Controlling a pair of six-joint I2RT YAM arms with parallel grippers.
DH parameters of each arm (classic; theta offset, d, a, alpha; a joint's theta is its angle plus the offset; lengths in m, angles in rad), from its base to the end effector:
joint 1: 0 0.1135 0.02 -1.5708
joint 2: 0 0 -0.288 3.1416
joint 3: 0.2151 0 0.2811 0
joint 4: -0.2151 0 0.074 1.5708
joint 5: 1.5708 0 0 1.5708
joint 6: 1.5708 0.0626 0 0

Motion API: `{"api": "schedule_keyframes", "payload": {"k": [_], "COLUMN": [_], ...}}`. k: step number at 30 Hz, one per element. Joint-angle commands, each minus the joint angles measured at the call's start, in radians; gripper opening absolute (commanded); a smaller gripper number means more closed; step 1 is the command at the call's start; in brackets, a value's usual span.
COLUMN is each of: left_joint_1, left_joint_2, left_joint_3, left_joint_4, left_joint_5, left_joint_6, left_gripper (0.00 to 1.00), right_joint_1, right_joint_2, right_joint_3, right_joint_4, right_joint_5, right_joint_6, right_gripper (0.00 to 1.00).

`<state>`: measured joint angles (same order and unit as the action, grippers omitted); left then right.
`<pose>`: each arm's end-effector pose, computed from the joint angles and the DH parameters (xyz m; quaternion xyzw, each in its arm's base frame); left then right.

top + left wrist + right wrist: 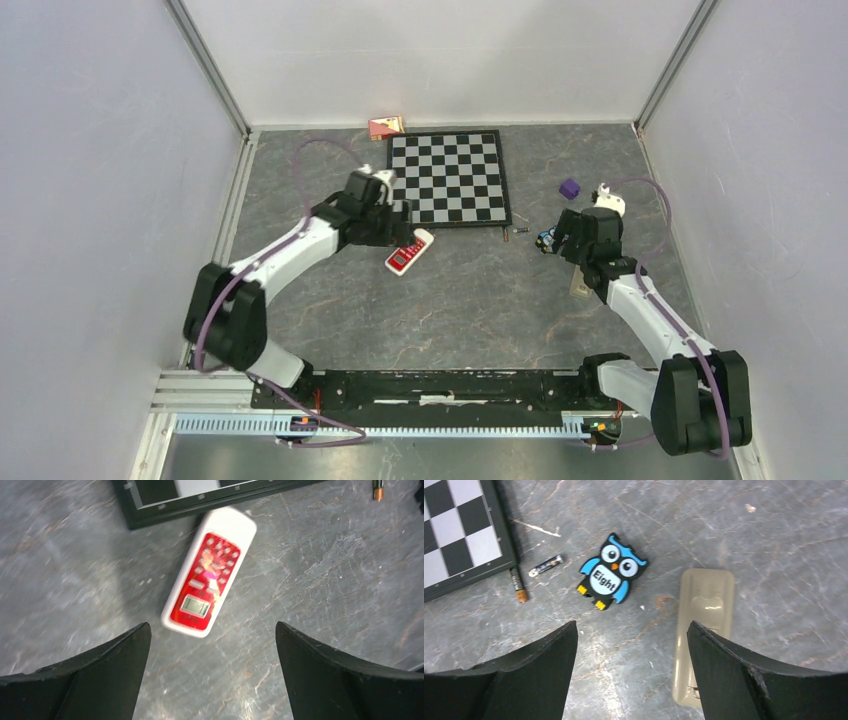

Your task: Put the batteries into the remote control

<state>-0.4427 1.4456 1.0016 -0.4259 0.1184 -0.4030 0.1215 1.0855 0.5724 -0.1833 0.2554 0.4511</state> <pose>0.3091 -0.1547 0.2314 0.0389 0.9370 -0.1913 0.2897 0.2576 0.0155 0.1994 0.2006 0.8775 0.0079 0.4354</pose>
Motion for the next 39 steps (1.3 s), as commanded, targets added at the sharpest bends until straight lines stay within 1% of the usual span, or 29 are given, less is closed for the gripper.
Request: {"api": "schedule_keyframes", "payload": {"k": [1, 3, 5, 9, 11, 14, 18, 23, 25, 27, 28, 31, 34, 37, 39], "left_joint_1": [-0.098, -0.12, -0.135, -0.137, -0.137, -0.137, -0.14, -0.145, -0.146, -0.146, -0.147, -0.146, -0.145, -0.146, -0.145], "left_joint_2": [0.144, 0.214, 0.287, 0.371, 0.391, 0.409, 0.43, 0.433, 0.416, 0.381, 0.363, 0.288, 0.224, 0.187, 0.177], "left_joint_3": [0.126, 0.168, 0.201, 0.234, 0.246, 0.249, 0.248, 0.235, 0.234, 0.233, 0.235, 0.227, 0.203, 0.191, 0.191], "left_joint_4": [0.002, -0.033, -0.067, -0.09, -0.098, -0.1, -0.113, -0.127, -0.137, -0.151, -0.159, -0.176, -0.168, -0.166, -0.182], "left_joint_5": [-0.055, -0.081, -0.159, -0.221, -0.213, -0.175, -0.122, -0.11, -0.072, -0.007, 0.031, 0.245, 0.465, 0.63, 0.725], "left_joint_6": [0.223, 0.266, 0.293, 0.329, 0.339, 0.349, 0.357, 0.349, 0.345, 0.338, 0.332, 0.33, 0.319, 0.295, 0.275], "left_gripper": [0.99, 0.98, 0.98, 0.97, 0.95, 0.91, 0.77, 0.49, 0.41, 0.36, 0.35, 0.34, 0.35, 0.35, 0.35], "right_joint_1": [0.003, 0.004, 0.005, 0.005, 0.005, 0.005, 0.005, 0.008, 0.02, 0.048, 0.066, 0.138, 0.224, 0.281, 0.289], "right_joint_2": [0.032, 0.039, 0.045, 0.051, 0.054, 0.056, 0.072, 0.087, 0.092, 0.096, 0.097, 0.103, 0.084, 0.044, 0.017], "right_joint_3": [0.045, 0.047, 0.05, 0.044, 0.04, 0.03, 0.033, 0.04, 0.042, 0.041, 0.04, 0.032, 0.008, -0.019, -0.012], "right_joint_4": [0.059, 0.06, 0.058, 0.049, 0.046, 0.046, 0.037, 0.041, 0.062, 0.105, 0.136, 0.268, 0.448, 0.649, 0.714], "right_joint_5": [-0.124, -0.136, -0.146, -0.154, -0.161, -0.168, -0.171, -0.205, -0.251, -0.352, -0.398, -0.581, -0.758, -0.865, -0.927], "right_joint_6": [-0.033, -0.037, -0.045, -0.048, -0.047, -0.037, -0.03, -0.024, -0.039, -0.066, -0.076, -0.08, -0.041, 0.012, -0.022], "right_gripper": [0.84, 0.84, 0.85, 0.85, 0.85, 0.84, 0.83, 0.82, 0.82, 0.82, 0.81, 0.8, 0.84, 0.88, 0.88]}}
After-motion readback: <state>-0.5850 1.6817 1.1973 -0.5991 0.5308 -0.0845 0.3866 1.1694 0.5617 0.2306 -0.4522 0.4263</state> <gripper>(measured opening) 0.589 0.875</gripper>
